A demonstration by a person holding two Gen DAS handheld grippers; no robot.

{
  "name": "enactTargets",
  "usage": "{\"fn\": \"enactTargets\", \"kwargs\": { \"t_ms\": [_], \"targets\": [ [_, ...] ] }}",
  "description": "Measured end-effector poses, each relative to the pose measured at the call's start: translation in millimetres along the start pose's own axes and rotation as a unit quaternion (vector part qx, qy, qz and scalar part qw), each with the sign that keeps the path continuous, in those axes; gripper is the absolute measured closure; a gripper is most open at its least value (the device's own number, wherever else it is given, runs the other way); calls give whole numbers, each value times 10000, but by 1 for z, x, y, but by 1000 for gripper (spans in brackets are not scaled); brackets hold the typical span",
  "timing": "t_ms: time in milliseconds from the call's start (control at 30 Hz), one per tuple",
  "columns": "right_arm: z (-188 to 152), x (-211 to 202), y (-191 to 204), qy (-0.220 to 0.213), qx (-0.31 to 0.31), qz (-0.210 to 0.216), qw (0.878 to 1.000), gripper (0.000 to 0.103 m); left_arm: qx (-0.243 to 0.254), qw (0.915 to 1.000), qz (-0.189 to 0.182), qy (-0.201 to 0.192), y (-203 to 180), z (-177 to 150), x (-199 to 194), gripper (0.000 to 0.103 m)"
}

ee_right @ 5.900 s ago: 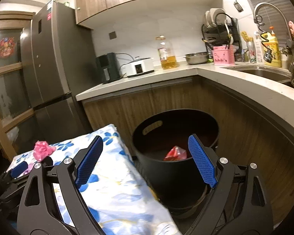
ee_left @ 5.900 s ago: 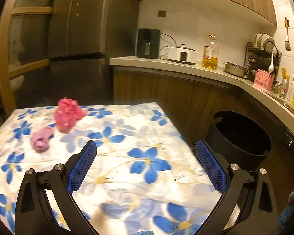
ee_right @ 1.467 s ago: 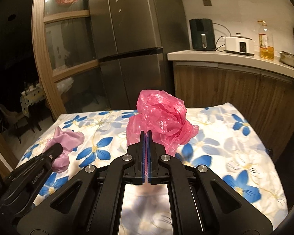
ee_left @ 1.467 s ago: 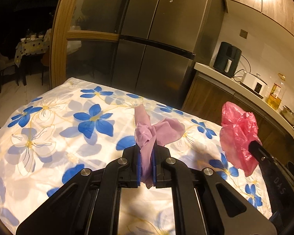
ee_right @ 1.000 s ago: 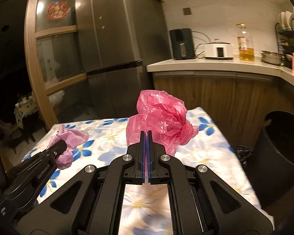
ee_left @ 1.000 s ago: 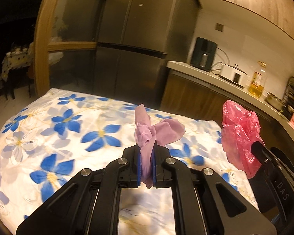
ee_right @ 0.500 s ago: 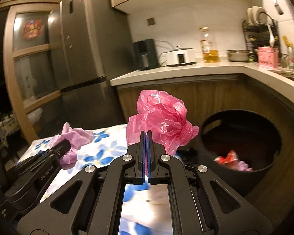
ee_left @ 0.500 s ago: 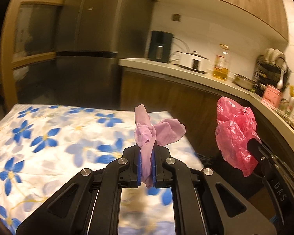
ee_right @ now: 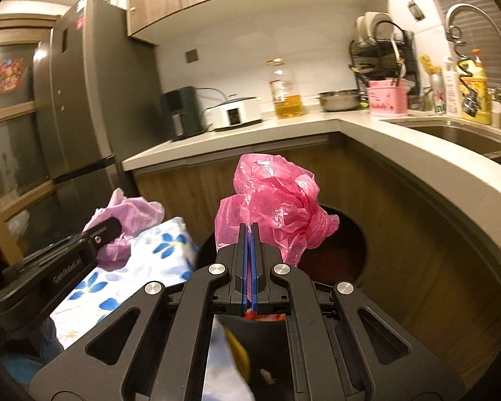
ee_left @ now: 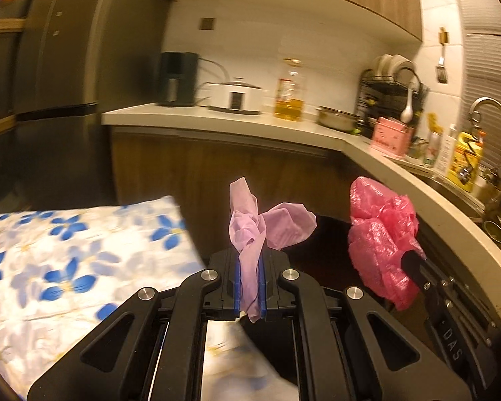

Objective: Collect trash
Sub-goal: 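Carry the pink bag and lilac cloth with both grippers over the bin, then open both grippers to drop the pink bag and lilac cloth into the bin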

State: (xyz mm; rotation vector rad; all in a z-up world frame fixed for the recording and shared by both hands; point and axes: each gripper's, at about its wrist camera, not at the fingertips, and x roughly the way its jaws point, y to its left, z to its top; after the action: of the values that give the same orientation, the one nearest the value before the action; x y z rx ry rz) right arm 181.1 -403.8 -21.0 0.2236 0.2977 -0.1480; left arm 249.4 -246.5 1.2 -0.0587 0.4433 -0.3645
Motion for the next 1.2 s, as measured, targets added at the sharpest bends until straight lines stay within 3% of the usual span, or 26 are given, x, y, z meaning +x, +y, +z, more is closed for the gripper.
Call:
{"fn": "enactTargets", "kwargs": {
  "t_ms": [267,533,600,700,900,967,1033,1200],
  "targets": [
    [0,9,-32,41,97,-66,9999,101,272,9990,-350,71,-42,4,34,95],
    [3,24,-42,100,171,-47,9998,100,371,9978,-512,205,-51,5,55,94],
    [3,27,-43,122,183,-46,9997,97,412,9975,-533,230,-53,4,59,88],
    [2,31,-44,184,203,-74,9996,88,460,9969,-577,287,-56,2,63,70],
    [-3,31,-50,246,280,-283,9989,67,373,9982,-353,309,-42,-1,65,50],
    [-4,28,-49,236,252,-363,9987,56,282,9988,-247,314,-36,-2,62,40],
    [-5,22,-45,209,211,-439,9986,38,223,9993,-72,303,-28,-4,56,28],
    [-7,11,-34,243,143,-610,9977,15,307,9977,567,199,-8,-11,30,16]
  ]
}}
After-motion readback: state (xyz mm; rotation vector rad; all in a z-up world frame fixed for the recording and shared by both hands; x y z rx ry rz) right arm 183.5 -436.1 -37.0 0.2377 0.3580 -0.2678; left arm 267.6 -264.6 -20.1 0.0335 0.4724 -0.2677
